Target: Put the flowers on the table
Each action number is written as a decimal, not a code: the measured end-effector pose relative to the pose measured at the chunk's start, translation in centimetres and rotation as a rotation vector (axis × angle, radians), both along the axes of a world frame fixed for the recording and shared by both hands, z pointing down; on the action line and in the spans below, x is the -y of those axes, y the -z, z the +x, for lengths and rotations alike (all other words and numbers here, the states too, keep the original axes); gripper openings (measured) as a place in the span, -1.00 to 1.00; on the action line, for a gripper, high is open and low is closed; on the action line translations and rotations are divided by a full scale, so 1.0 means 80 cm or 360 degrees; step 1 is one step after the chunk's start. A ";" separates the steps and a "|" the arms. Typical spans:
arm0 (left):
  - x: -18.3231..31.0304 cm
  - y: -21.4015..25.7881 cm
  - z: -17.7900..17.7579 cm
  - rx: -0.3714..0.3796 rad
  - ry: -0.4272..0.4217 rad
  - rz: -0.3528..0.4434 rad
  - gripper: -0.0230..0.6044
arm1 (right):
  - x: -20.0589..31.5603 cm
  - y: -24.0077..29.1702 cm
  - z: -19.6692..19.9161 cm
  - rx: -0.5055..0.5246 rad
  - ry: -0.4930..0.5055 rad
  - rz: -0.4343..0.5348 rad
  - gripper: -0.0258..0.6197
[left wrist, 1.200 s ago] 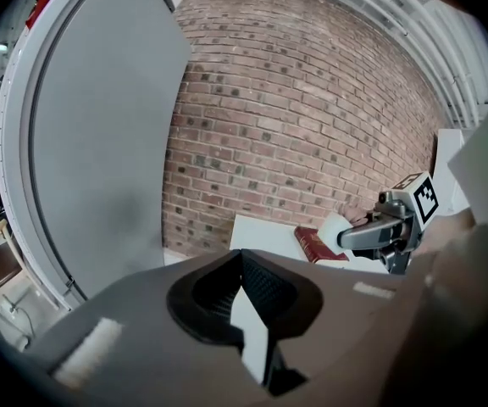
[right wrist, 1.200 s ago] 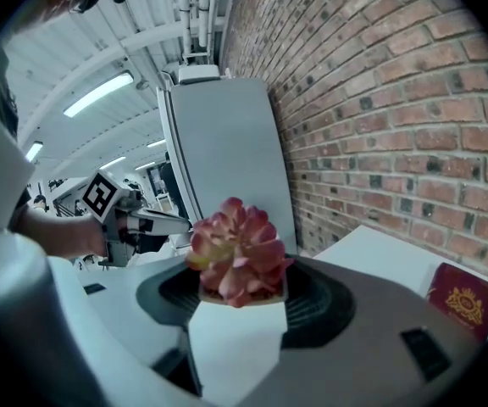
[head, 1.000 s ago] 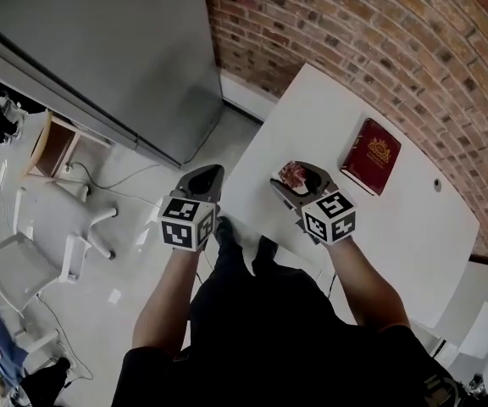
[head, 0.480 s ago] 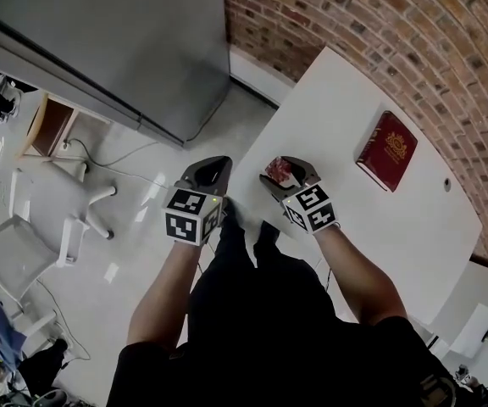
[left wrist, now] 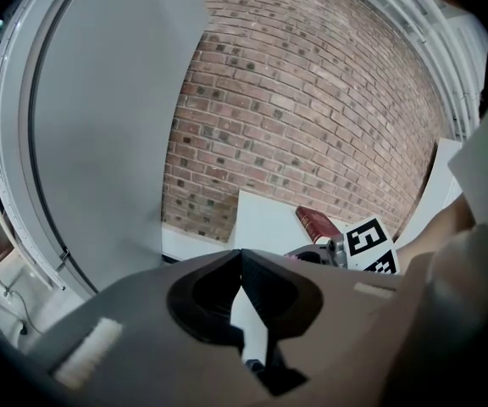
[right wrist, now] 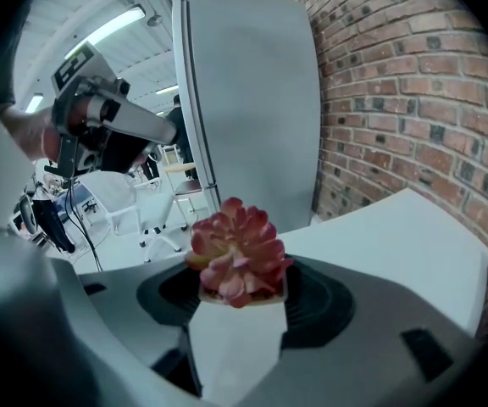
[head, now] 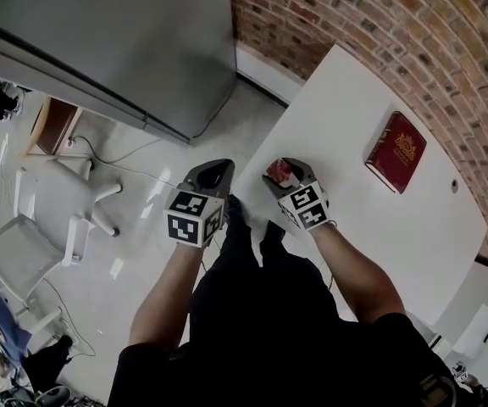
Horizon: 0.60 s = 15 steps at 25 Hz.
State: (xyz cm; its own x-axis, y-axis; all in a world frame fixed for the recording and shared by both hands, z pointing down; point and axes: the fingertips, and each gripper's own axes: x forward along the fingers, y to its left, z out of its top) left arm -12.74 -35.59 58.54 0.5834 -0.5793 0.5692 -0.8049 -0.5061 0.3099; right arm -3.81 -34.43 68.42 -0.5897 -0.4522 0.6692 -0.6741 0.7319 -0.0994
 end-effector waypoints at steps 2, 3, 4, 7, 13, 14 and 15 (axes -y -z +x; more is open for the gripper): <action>0.001 0.000 -0.003 0.0002 0.0001 -0.0002 -0.89 | 0.001 -0.004 0.001 -0.0025 -0.0019 0.0010 -0.09; 0.001 -0.001 -0.004 0.0003 0.0000 -0.0004 -0.89 | 0.002 -0.006 0.001 -0.0028 -0.0026 0.0015 -0.09; 0.002 -0.002 -0.005 0.0004 -0.0001 -0.0008 -0.89 | 0.002 -0.007 0.001 -0.0028 -0.0031 0.0017 -0.09; 0.001 -0.003 -0.004 0.0004 -0.0003 -0.0016 -0.89 | 0.000 -0.013 0.002 -0.0034 -0.0031 0.0006 -0.09; 0.001 0.000 0.003 -0.0002 -0.0014 -0.0012 -0.89 | -0.006 -0.021 0.004 -0.0076 -0.0011 -0.0024 -0.09; 0.001 0.001 0.004 -0.0002 -0.0017 -0.0011 -0.89 | -0.006 -0.021 0.005 -0.0081 -0.0007 -0.0027 -0.09; 0.002 0.003 0.005 -0.0001 -0.0020 -0.0009 -0.89 | -0.007 -0.022 0.006 -0.0087 -0.0002 -0.0031 -0.09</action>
State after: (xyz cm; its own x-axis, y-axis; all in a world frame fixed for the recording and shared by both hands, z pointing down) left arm -12.33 -35.71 58.31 0.5910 -0.5687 0.5721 -0.7982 -0.5147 0.3130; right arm -3.31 -33.88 70.15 -0.5515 -0.4395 0.7090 -0.6799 0.7293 -0.0768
